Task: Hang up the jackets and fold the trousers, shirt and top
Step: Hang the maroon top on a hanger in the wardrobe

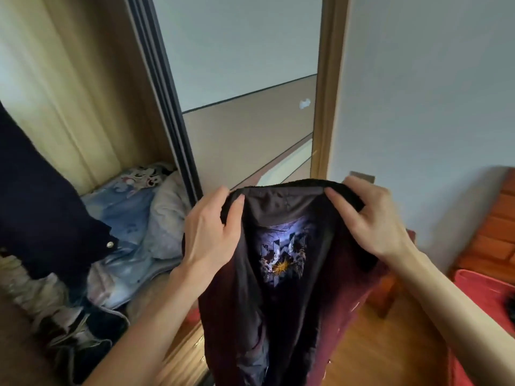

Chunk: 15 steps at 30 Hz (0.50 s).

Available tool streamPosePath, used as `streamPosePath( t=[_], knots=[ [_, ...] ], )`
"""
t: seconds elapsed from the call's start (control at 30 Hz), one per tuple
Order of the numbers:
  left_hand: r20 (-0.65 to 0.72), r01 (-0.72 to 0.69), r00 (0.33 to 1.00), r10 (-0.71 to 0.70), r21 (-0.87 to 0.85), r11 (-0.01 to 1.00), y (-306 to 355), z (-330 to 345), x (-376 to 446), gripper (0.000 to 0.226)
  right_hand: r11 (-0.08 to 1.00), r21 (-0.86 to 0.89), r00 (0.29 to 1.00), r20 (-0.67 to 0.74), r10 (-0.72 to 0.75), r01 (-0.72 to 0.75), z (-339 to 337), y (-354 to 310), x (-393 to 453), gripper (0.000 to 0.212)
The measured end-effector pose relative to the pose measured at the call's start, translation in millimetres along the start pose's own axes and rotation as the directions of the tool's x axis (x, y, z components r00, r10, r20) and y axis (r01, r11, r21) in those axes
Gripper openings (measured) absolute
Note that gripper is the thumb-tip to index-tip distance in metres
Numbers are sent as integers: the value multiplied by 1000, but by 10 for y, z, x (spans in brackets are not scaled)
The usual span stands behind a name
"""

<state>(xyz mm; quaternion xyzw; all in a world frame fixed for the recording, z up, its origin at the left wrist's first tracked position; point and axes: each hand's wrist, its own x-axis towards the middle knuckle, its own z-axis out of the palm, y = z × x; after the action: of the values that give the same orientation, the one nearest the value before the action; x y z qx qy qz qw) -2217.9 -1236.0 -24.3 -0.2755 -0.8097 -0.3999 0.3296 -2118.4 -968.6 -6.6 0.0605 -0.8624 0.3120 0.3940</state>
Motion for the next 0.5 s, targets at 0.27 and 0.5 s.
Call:
streamPosePath(
  t=[0.27,0.5],
  knots=[
    [-159,160,979,-126,224,961,-330,-614,75,30,949,293,965,194,-177,116,899,-152,785,44],
    [-346,283,921,-178,279,918,-374,-1088,249,37,841,510,901,259,-350,180,1545,-428,1335,45]
  ],
)
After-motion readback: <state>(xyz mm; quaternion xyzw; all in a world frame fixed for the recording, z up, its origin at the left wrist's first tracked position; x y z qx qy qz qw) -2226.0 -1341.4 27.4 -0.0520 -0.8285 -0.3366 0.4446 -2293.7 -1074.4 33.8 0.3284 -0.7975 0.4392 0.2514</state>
